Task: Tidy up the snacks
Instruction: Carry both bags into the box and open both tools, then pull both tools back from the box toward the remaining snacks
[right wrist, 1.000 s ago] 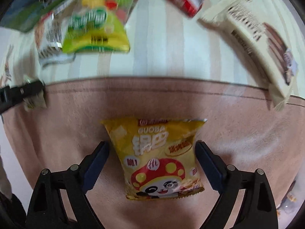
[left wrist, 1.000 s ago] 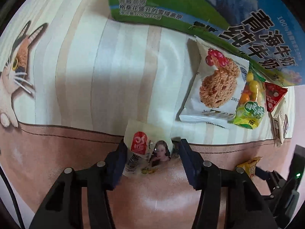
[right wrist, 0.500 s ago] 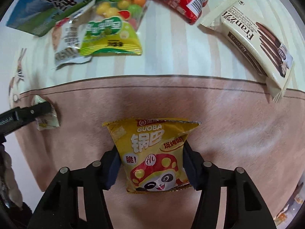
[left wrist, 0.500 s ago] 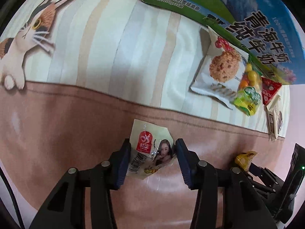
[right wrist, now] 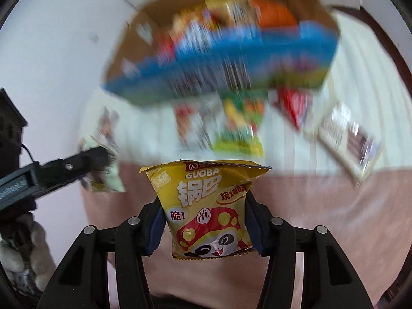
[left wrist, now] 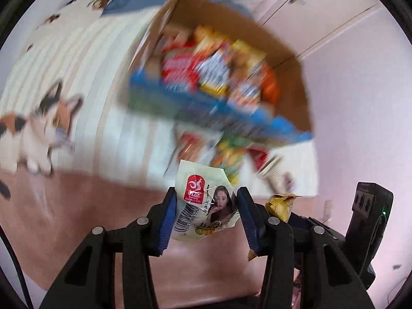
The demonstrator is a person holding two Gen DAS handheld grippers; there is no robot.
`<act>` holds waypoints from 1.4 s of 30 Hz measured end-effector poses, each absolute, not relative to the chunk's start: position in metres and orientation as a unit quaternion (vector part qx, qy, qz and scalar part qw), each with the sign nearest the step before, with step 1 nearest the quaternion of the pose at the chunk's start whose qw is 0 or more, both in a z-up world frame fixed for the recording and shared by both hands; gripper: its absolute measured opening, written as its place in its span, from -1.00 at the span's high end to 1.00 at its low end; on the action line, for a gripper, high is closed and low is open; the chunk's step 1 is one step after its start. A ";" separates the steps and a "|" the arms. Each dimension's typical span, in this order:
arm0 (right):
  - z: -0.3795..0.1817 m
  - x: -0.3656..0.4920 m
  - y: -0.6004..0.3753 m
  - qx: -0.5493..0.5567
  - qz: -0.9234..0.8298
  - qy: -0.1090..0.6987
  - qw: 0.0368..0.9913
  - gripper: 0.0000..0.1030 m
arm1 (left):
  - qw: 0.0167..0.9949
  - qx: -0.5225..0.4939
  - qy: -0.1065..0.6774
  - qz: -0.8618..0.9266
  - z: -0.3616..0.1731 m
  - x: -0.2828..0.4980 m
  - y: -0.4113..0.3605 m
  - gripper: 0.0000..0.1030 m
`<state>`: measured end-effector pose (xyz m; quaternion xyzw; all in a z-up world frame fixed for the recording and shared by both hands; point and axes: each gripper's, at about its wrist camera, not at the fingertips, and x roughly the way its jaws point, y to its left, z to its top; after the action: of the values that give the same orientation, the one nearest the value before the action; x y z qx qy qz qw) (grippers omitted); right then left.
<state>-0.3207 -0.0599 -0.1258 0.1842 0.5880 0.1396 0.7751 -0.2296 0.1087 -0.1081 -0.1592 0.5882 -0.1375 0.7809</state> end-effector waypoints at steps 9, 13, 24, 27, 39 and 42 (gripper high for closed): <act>-0.046 -0.225 -0.113 0.161 0.091 0.530 0.828 -0.10 | 0.820 -0.113 0.538 -0.160 -0.045 -0.140 0.069 0.15; -0.062 -0.181 -0.134 0.165 0.064 0.540 0.823 -0.10 | 0.810 -0.097 0.558 -0.153 -0.058 -0.102 0.057 0.15; -0.129 -0.127 -0.141 0.146 0.023 0.585 0.797 -0.14 | 0.764 -0.049 0.632 -0.121 -0.135 -0.046 0.034 0.14; -0.143 -0.119 -0.143 0.138 0.008 0.607 0.782 -0.26 | 0.753 -0.032 0.646 -0.118 -0.152 -0.044 0.028 0.14; -0.150 -0.118 -0.133 0.075 -0.005 0.619 0.782 -0.94 | 0.768 0.025 0.637 -0.066 -0.160 -0.040 0.020 -0.74; -0.147 -0.120 -0.132 0.069 -0.006 0.615 0.785 -0.95 | 0.774 0.020 0.630 -0.060 -0.156 -0.043 0.024 -0.74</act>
<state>-0.1204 -0.1316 -0.1468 0.0689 0.6154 -0.0062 0.7852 -0.0435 0.0238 -0.1559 0.0203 0.6297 -0.0604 0.7742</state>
